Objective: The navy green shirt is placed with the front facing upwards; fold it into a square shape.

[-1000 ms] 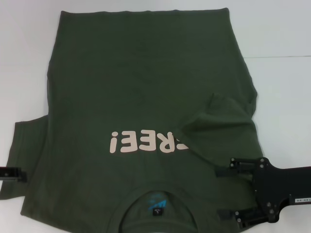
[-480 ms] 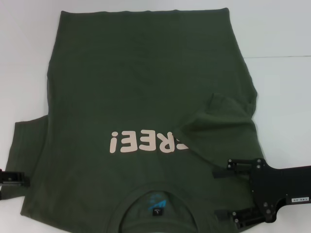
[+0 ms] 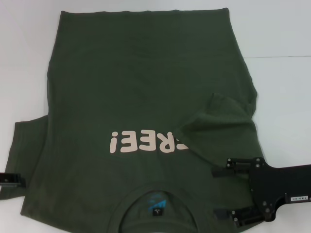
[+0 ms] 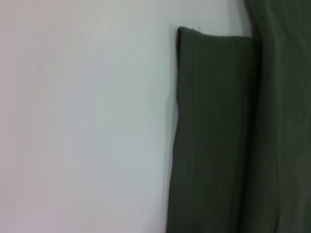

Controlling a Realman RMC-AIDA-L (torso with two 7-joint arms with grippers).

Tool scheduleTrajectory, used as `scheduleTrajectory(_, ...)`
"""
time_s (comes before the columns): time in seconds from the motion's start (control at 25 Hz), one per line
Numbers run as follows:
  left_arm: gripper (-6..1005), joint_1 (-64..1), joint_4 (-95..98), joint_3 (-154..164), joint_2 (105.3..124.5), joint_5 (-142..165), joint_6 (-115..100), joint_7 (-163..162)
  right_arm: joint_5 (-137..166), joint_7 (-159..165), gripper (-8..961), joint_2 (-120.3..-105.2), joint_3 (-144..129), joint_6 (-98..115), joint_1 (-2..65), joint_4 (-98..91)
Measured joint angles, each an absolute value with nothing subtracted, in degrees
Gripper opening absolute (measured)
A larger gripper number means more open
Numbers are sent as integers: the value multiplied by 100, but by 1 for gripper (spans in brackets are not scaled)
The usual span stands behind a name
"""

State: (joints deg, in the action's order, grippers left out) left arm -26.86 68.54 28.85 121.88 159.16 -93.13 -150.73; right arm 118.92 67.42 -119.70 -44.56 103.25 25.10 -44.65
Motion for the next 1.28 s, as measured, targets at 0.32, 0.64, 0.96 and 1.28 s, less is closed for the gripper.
scheduleTrajectory(0.32, 799, -2689, 6846, 2882, 12190, 15938, -9283, -15076, 11892, 6765, 900, -11970, -4456, 10271, 2568, -4449)
scheduleTrajectory(0.64, 798, -2696, 6846, 2883, 12187, 15984, -9253, -15073, 11891, 6791, 899, -11970, -4457, 10233, 2609, -4388)
scheduleTrajectory(0.96, 776, -2694, 6828, 2882, 12183, 16067, -9177, -15073, 11893, 6794, 899, -11970, -4524, 10156, 2647, -4320)
scheduleTrajectory(1.28, 776, -2715, 6679, 2889, 12180, 16067, -9114, -15073, 11900, 6803, 900, -11970, -4595, 10081, 2661, -4320)
